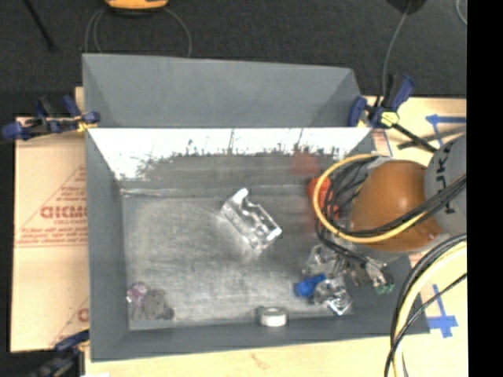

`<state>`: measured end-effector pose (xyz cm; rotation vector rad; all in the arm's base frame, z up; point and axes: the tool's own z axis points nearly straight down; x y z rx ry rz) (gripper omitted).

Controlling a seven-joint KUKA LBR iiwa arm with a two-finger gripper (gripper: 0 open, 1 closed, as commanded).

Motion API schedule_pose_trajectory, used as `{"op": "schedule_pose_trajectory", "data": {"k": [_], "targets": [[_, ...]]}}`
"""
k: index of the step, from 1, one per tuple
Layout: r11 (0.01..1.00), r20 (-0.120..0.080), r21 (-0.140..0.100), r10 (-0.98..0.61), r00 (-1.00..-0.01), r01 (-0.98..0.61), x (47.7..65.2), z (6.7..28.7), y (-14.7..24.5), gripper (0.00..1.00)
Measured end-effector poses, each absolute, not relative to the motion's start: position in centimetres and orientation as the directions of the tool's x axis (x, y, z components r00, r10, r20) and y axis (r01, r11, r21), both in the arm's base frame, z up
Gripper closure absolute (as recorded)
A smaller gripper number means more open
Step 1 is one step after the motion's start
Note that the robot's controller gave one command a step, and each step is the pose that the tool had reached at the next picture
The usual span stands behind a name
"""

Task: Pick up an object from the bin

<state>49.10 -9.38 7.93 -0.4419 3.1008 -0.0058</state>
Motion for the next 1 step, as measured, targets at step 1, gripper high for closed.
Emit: {"op": "schedule_pose_trajectory", "data": {"k": [1], "targets": [[0.961,-0.01,-0.006,-0.275,-0.961,-0.275,49.47,20.74,-8.43,1.0]]}}
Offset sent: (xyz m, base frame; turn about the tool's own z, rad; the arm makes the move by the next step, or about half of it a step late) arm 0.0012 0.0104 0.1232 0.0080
